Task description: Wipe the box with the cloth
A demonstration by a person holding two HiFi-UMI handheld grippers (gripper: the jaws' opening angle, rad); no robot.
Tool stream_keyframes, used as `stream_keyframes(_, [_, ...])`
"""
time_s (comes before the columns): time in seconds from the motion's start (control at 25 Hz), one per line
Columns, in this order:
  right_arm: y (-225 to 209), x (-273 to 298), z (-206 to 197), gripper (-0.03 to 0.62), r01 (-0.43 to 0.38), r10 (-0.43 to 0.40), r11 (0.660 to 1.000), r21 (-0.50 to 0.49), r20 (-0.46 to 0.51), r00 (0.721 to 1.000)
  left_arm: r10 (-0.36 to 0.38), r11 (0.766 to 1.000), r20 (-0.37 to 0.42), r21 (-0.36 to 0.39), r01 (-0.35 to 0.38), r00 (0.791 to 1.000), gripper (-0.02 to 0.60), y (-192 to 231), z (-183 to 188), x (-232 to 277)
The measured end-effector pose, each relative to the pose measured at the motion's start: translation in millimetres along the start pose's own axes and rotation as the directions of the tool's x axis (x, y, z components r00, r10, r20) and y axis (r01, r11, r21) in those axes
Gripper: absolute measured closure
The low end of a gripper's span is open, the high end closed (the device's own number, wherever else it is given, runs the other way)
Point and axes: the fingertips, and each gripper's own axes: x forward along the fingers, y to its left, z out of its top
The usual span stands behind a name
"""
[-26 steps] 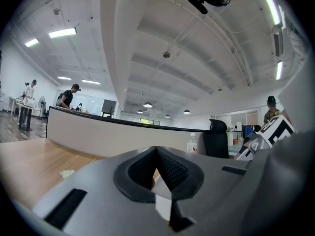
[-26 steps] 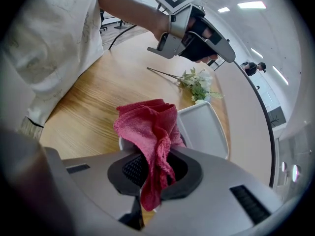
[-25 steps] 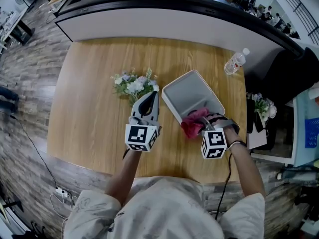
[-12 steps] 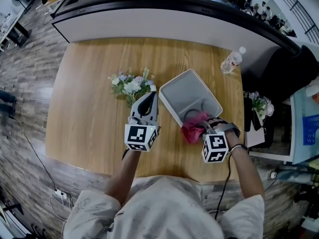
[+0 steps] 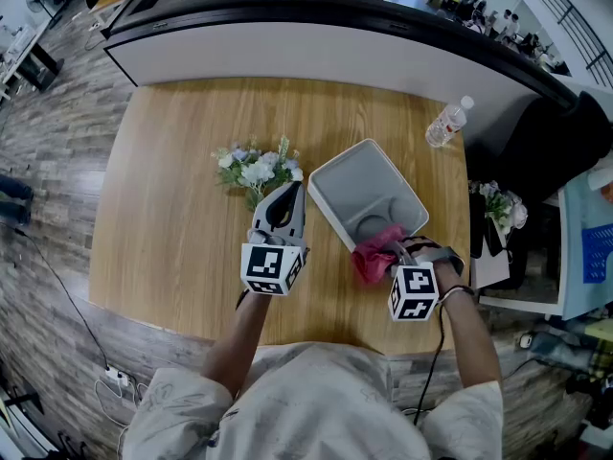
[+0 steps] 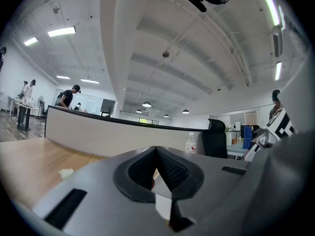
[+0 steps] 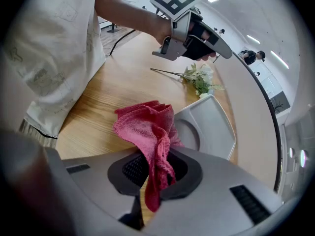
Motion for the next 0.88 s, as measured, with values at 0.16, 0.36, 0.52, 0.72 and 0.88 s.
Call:
stream_keyframes(0.16, [4,-1,-1,0.543,-0.023,0.023,0.999,0.023,-0.008,1.0,-0.005,1.0,0.0,0.003,0.005,1.0,0.571,-2,0,1])
stream_keyframes(0.36, [7,-3,-1,0.543,-0.037,0.037,0.999,0.035,-0.01,0.999,-0.011,1.0,-0.001,0.008,0.011,1.0,0.572,-2,0,0])
stream_keyframes(0.52, [6,-2,0,0.543,-0.032,0.032,0.999,0.031,-0.018,0.999,-0.016,1.0,-0.002,0.011,0.016,1.0,0.571,-4,0,1])
stream_keyframes(0.72, [9,-3,2,0.543,-0.024,0.025,0.999,0.034,-0.024,0.999,-0.027,0.999,0.001,0.02,0.027,1.0,0.572,-6,3,0])
stream_keyframes(0.88, [15,-5,6,0.542,-0.026,0.027,0.998,0.058,-0.012,1.0,-0.033,0.999,0.0,0.024,0.033,0.999,0.572,-9,3,-3])
